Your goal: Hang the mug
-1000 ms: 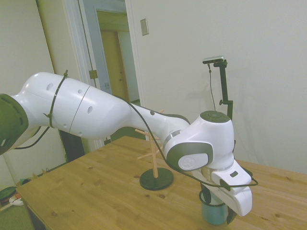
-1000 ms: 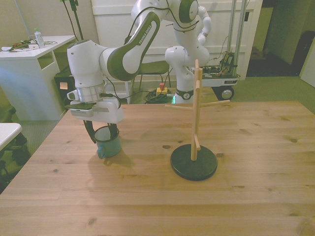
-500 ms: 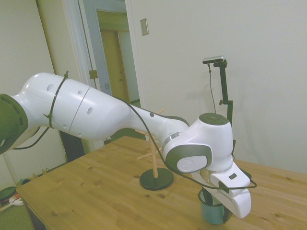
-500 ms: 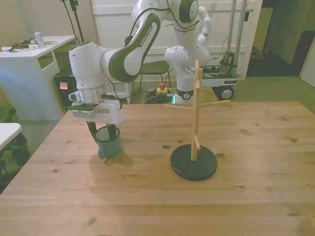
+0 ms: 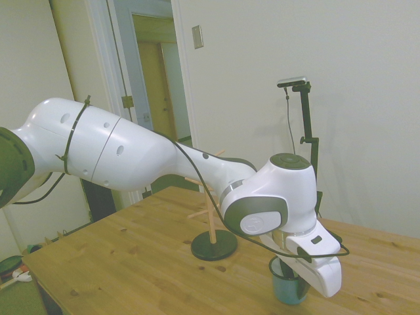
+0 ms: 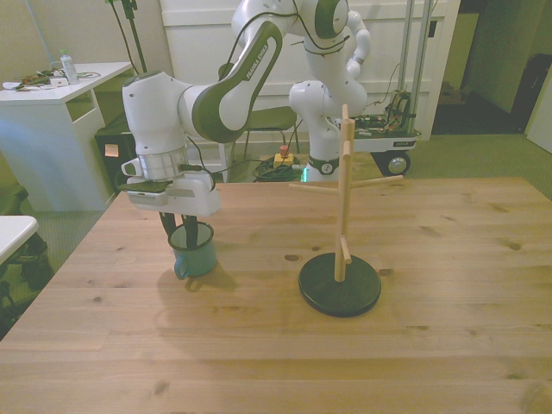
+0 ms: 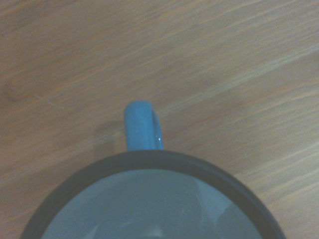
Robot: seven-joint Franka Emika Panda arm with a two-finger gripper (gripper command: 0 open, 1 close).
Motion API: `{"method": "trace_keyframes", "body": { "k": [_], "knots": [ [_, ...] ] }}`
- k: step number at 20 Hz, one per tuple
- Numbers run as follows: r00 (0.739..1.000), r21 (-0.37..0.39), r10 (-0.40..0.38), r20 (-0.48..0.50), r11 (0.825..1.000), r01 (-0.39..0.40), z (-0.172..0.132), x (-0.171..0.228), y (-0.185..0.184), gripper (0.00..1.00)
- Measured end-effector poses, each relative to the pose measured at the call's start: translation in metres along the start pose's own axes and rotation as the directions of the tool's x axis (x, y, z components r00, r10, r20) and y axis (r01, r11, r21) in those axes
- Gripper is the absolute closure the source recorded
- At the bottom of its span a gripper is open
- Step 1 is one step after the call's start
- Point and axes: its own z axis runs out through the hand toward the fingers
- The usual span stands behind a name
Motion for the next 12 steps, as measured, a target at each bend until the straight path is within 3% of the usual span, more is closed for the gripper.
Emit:
{"method": "trace_keyframes", "body": {
  "k": [12],
  "knots": [
    [1.000,-0.002,-0.002,-0.009,1.000,0.002,-0.0038,-0.0047,0.0040,1.00]
  ]
}}
